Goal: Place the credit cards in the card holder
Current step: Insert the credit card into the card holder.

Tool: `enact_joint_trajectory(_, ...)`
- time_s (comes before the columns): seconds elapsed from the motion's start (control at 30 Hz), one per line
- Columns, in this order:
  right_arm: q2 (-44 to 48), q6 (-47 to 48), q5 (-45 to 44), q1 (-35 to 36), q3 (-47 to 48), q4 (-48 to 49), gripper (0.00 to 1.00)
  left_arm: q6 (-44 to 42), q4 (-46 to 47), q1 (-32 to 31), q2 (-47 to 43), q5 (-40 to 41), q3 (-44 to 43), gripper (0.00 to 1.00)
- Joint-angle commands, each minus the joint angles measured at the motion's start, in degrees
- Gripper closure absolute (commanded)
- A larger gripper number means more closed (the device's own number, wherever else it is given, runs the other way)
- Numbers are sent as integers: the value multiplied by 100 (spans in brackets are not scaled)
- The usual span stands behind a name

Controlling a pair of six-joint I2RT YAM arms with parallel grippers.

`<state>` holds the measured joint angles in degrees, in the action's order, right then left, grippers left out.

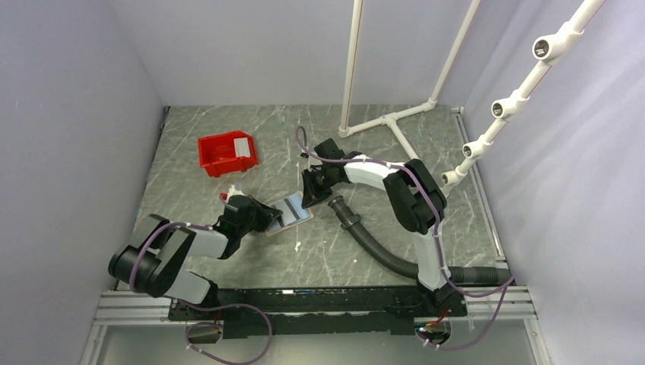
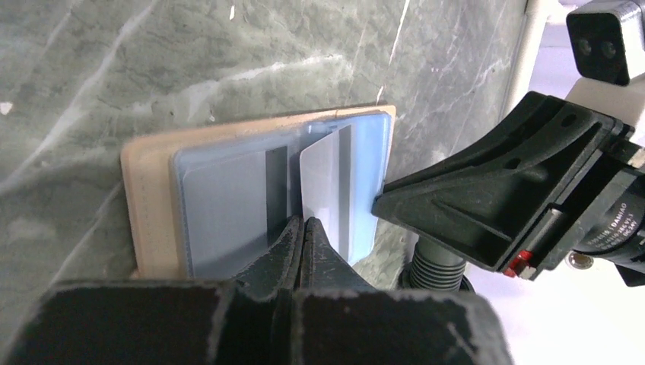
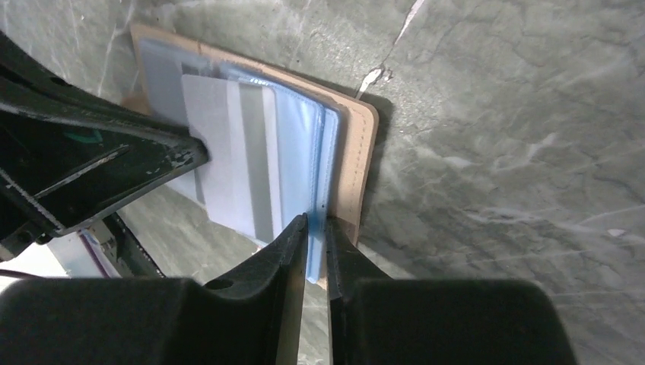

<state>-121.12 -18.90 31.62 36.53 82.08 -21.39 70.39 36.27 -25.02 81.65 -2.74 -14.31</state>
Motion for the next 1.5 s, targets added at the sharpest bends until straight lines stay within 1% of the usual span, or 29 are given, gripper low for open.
enact_joint_trajectory(0.0, -210, -96, 358, 124, 75, 161, 87, 53, 460, -53, 431, 53, -196, 100)
enact_joint_trajectory(0.1, -181, -202, 527, 160, -8, 332, 89, -14, 780, -180, 781, 140, -364, 100)
enact_joint_trajectory(0.23, -159, -182, 565, 179, 58, 295, 89, -188, 630, -313, 1028, 186, -652, 100)
enact_joint_trajectory(0.27, -146, -158, 546, 179, 62, 293, 90, -290, 536, -319, 1018, 160, -705, 100)
enact_joint_trajectory(0.33, -135, -91, 468, 170, 86, 240, 90, -363, 29, -320, 855, 186, -768, 100)
enact_joint_trajectory(0.43, -102, 2, 312, 125, 123, 114, 90, -500, -514, -292, 375, 188, -664, 100)
enact_joint_trajectory(0.5, -52, -12, 295, 59, 99, 141, 89, -617, -902, -201, 69, -37, -616, 100)
enact_joint_trajectory(0.6, -22, -73, 334, -49, 93, 234, 83, -775, -1059, 59, -93, -745, -556, 100)
enact_joint_trajectory(0.73, -181, -79, 383, -77, 304, 201, 78, -886, -641, 456, 287, -1742, -583, 100)
enact_joint_trajectory(0.87, -324, -125, 502, -76, 467, 249, 73, -831, -67, 642, 891, -2348, -735, 100)
enact_joint_trajectory(0.97, -420, -83, 497, -86, 588, 153, 72, -808, 222, 665, 1186, -2545, -789, 100)
enact_joint_trajectory(1.03, -470, -58, 509, -85, 628, 131, 74, -866, 236, 669, 1286, -2630, -858, 100)
enact_joint_trajectory(1.13, -540, 15, 640, -77, 653, 148, 79, -972, 116, 748, 1359, -2776, -963, 100)
enact_joint_trajectory(1.2, -581, 109, 742, -77, 674, 145, 80, -1038, -21, 850, 1379, -2896, -1041, 100)
enact_joint_trajectory(1.3, -609, 240, 855, -76, 737, 94, 81, -1127, -189, 983, 1295, -2940, -1075, 100)
enact_joint_trajectory(1.47, -546, 335, 856, -81, 765, 35, 80, -1442, -789, 1036, 1109, -2819, -1354, 100)
